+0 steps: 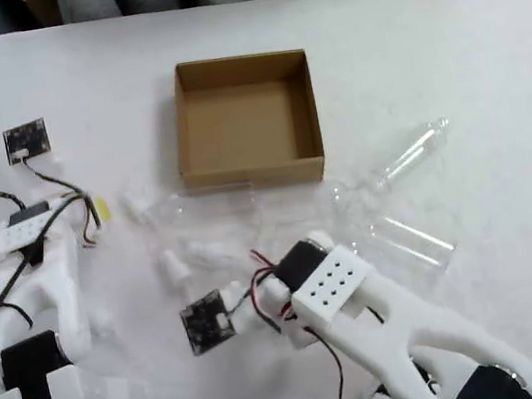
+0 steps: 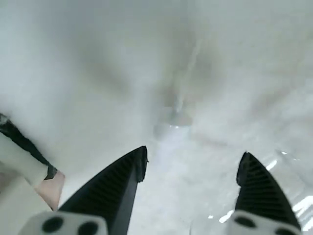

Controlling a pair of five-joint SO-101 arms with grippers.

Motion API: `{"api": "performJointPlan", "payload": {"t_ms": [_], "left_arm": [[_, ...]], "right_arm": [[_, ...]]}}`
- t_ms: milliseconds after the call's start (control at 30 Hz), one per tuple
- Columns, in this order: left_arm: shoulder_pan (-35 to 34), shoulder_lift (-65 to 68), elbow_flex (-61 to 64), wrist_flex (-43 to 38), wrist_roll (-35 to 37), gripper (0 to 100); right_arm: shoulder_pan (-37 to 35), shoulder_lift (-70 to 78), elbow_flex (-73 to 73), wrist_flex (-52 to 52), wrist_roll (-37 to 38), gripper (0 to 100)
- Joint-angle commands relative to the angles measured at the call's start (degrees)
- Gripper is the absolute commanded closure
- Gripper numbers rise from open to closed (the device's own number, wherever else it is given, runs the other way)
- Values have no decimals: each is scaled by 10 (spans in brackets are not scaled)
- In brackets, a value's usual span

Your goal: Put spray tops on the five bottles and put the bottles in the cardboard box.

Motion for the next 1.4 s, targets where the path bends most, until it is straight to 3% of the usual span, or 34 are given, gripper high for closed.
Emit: {"api": "performJointPlan", "payload": {"t_ms": [0,133,233,367,467,667,867,1000,1367], "left_arm": [[7,-6,-30,-10,-4,797],[7,-6,-30,-9,-5,797],[7,-6,-30,-8,-5,797],[7,-6,-30,-8,-5,799],[15,-7,-29,-7,-28,800],[38,-7,-30,18,-65,801],[94,-72,-30,55,-68,801],[165,-161,-27,108,-137,801],[444,-344,-24,328,-344,799]], "right_arm": [[49,-7,-76,33,-29,732],[102,-48,-144,118,-99,737],[158,-95,-144,132,-181,795],[295,-153,-117,155,-256,907],[441,-187,-80,146,-282,964],[739,-238,47,22,-353,978],[923,-248,180,-141,-355,978],[985,-249,193,-156,-355,978],[992,-249,203,-154,-355,978]]}}
